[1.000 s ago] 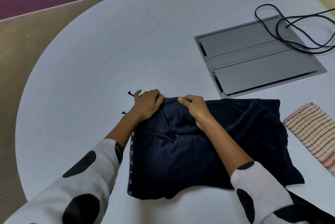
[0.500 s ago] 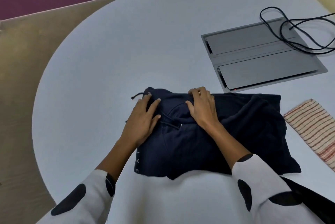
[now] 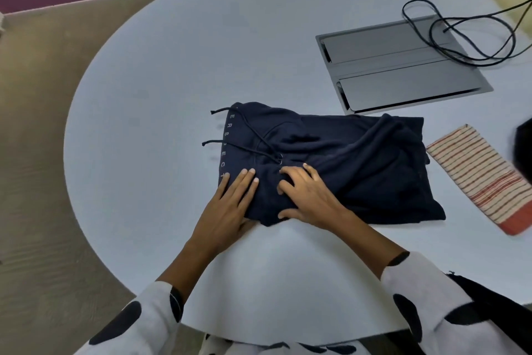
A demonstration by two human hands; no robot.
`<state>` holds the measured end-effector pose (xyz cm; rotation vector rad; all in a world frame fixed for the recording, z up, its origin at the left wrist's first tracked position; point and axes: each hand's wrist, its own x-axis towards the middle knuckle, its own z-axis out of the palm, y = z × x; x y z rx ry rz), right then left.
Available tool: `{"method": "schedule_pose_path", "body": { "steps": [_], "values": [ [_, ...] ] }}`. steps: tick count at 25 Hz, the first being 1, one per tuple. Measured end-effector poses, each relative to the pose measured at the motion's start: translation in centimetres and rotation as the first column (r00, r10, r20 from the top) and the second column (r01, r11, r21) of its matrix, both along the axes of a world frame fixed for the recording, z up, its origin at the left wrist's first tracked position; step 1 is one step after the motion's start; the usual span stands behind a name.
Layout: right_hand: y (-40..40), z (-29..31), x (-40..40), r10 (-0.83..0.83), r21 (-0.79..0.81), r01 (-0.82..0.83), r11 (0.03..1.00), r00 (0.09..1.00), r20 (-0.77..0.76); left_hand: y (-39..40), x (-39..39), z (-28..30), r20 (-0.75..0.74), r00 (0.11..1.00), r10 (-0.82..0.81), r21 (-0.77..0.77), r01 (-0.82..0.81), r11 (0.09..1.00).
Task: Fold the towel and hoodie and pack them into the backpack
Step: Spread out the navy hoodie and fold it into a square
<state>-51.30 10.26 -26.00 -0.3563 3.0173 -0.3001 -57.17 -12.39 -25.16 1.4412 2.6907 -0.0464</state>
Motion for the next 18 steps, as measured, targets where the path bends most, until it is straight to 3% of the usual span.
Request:
{"method": "schedule_pose_path", "body": {
  "steps": [5,8,11,14,16,18],
  "values": [
    [0.1,0.6,0.1,-0.080,-0.014,0.080,0.997,0.997,-0.002,0.0,0.1,0.3,-0.050,0.995,0.086,0.059,-0.083,0.995],
    [-0.1,1.1,0.0,-0.034,0.076,0.036,0.996,0.999,-0.030,0.2,0.2,0.5,-0.034,0.994,0.105,0.110,-0.101,0.989],
    [0.9,2.5,-0.9,0.001,0.113,0.029,0.993,0.966,-0.257,0.4,0.7,0.9,0.014,0.989,0.149,0.154,-0.150,0.977],
    [2.6,4.7,-2.1,0.078,0.194,0.020,0.981,0.869,-0.488,2.2,1.2,1.9,0.010,0.987,0.163,0.163,-0.162,0.973],
    [3.0,5.1,-2.3,0.148,0.213,-0.046,0.976,0.858,-0.492,4.3,1.2,2.5,0.012,0.982,0.190,0.181,-0.189,0.965],
    [2.8,4.6,-1.9,0.137,0.122,-0.095,0.988,0.900,-0.415,6.3,0.9,2.4,0.016,0.970,0.244,0.109,-0.244,0.964]
  ]
}}
